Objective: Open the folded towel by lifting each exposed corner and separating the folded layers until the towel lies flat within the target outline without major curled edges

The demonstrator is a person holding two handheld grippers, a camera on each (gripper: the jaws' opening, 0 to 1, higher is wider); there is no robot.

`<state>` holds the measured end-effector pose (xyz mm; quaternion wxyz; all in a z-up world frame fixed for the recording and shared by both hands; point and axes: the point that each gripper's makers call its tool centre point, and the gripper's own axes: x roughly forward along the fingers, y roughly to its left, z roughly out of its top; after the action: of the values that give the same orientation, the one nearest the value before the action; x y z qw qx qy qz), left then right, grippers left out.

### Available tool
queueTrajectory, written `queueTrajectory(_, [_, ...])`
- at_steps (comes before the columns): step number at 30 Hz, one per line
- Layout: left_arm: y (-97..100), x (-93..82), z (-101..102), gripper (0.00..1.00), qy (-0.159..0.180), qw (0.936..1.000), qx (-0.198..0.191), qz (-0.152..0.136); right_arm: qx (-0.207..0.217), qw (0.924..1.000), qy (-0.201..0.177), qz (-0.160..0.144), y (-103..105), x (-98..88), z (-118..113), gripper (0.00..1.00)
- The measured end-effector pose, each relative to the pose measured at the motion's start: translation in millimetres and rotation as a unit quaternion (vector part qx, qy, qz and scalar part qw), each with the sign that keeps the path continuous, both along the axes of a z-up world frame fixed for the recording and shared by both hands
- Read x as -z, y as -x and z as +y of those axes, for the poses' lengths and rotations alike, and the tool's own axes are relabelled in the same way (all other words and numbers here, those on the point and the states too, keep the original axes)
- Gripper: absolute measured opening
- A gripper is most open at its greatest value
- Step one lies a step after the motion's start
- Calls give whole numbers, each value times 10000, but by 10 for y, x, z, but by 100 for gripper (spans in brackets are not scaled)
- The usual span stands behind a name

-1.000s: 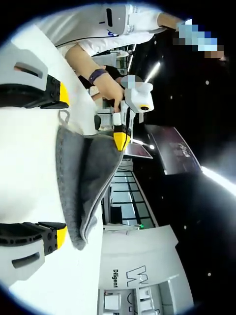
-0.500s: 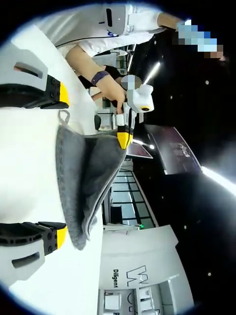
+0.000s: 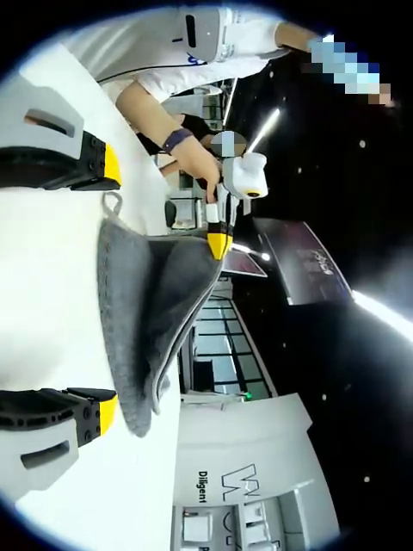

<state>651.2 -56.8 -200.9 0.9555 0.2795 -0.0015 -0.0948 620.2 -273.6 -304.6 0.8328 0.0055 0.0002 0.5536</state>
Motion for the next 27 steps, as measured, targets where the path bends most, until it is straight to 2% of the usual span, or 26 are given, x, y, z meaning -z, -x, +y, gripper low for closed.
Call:
queueTrajectory(10, [15,-25,135,3,-45,9999,-154,-26,-7,10000,-9,2,4,-1,-2,97])
queueTrajectory(27, [16,15,368,3,80,9990,-430,-8,-3,10000,-25,13,2,-1,-3,96])
